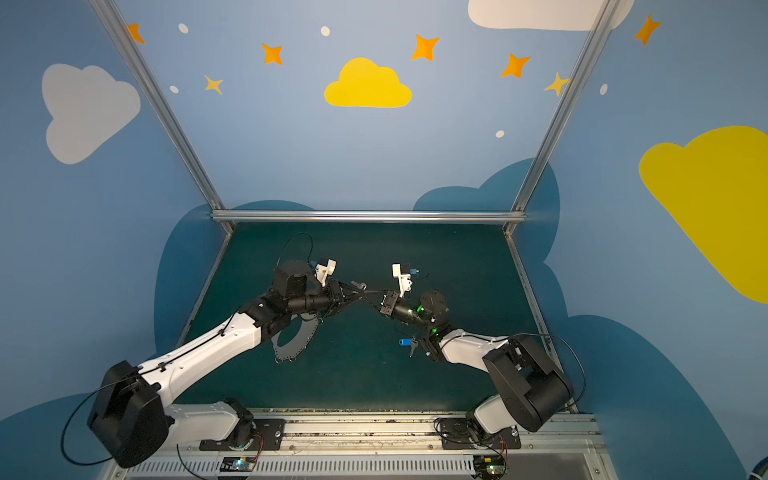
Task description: Put the keys on the keyring
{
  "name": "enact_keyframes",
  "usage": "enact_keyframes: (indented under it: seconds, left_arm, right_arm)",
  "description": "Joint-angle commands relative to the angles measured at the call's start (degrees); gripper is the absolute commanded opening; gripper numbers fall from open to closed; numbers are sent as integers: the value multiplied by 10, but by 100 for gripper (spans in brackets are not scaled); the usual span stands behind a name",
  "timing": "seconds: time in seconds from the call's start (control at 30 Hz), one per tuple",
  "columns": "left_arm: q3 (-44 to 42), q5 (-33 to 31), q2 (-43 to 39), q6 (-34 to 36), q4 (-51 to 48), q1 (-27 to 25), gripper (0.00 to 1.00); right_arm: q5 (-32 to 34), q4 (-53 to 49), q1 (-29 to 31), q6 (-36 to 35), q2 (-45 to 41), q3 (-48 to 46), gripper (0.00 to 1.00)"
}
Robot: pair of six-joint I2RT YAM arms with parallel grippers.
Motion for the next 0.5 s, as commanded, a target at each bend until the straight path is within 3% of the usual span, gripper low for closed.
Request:
enact_keyframes:
  seconds: [0.0, 0.37, 0.47]
  left_arm:
    - [-16, -46, -23, 1, 13, -1, 22]
    - [-5, -35, -11, 9, 35, -1, 5]
    - [-4, -36, -13, 11, 37, -1, 4]
  right_arm:
    - [3, 30, 4, 5, 6, -4, 0]
    - [1, 56, 11, 18, 24, -4, 1]
    - [3, 58, 12, 20, 27, -6, 2]
